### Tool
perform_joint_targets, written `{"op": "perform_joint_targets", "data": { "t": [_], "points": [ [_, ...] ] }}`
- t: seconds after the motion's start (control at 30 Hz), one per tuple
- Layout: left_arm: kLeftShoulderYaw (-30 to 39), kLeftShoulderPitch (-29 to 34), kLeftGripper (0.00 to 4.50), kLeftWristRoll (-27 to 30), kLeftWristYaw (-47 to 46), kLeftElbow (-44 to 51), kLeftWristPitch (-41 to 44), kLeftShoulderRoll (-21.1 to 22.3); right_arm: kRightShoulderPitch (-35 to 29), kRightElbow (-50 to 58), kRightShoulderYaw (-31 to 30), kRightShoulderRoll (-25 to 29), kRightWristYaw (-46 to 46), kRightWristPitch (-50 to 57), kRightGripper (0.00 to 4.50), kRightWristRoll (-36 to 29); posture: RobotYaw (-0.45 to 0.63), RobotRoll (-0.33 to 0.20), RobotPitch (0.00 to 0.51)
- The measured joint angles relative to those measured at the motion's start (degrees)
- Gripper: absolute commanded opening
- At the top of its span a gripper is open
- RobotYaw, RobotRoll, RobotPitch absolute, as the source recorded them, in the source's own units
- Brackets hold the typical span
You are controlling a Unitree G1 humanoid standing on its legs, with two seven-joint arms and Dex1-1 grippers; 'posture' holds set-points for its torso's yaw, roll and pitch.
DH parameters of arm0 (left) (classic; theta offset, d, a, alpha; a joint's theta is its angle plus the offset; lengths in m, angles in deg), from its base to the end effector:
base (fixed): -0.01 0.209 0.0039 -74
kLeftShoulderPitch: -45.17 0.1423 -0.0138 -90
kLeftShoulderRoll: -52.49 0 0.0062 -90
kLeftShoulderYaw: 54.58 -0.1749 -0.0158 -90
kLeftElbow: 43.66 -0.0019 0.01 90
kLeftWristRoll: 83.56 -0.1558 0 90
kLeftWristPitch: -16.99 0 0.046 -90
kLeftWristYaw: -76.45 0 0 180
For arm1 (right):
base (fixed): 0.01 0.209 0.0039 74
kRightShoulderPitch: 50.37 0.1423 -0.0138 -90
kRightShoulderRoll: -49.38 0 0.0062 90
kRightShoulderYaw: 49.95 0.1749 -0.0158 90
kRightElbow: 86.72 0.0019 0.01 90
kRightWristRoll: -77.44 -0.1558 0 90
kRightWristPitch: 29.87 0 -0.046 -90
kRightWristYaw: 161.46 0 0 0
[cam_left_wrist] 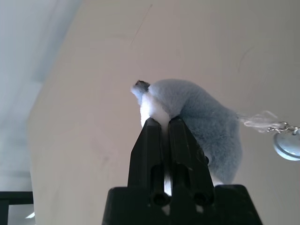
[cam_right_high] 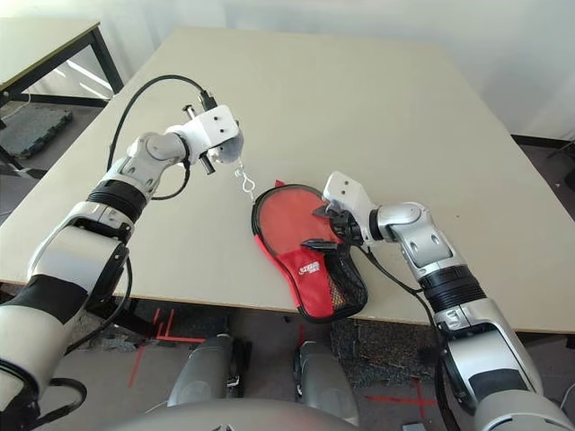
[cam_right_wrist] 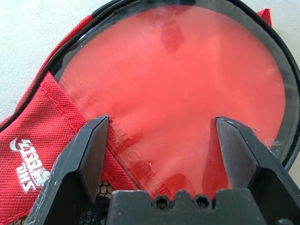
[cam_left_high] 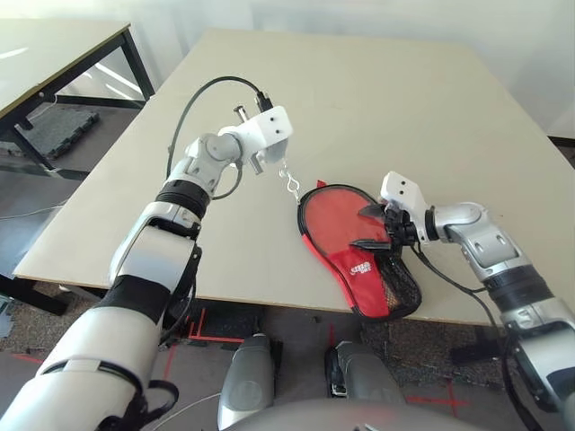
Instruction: Store the ping-pong paddle in its case and zip it.
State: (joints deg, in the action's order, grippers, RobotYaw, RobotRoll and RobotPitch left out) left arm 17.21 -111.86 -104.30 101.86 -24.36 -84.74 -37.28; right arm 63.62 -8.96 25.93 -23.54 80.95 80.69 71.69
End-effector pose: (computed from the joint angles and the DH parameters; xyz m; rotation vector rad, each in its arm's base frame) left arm 0.3825 0.1398 0.1686 0.9421 0.0793 -0.6233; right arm 0.2904 -0.2081 0.1071 -0.3892 0.4978 1.1271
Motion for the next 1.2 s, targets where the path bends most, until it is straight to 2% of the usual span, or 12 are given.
{"op": "perform_joint_targets", "data": {
  "t": [0.37,0.63,0.97,1.07,1.2],
  "points": [
    [-3.2,-4.6,0.01,-5.3,-5.6,-5.1,-2.1,-6.4,-2.7,4.8,1.2,1.1,-0.9,1.9,4.50,-1.0,0.02,0.000,0.135],
    [-3.2,-8.6,0.01,-7.5,-13.3,-6.8,-4.5,-10.7,-5.0,8.8,1.8,1.7,-3.2,3.3,4.50,-2.0,-0.05,0.000,0.143],
    [-3.2,-9.2,0.01,-8.7,-18.1,-7.2,-7.7,-18.0,-7.5,13.4,2.6,2.2,-5.8,5.4,4.50,-3.8,-0.14,0.000,0.148],
    [-3.4,-9.1,0.01,-8.7,-15.7,-7.2,-8.7,-20.8,-8.6,14.7,3.3,2.3,-6.6,6.2,4.50,-4.3,-0.16,0.000,0.153],
    [-3.0,-7.9,0.01,-8.0,-5.6,-7.2,-12.1,-24.1,-9.1,15.6,3.5,2.6,-7.1,6.5,4.50,-4.5,-0.14,0.000,0.157]
  ]
}}
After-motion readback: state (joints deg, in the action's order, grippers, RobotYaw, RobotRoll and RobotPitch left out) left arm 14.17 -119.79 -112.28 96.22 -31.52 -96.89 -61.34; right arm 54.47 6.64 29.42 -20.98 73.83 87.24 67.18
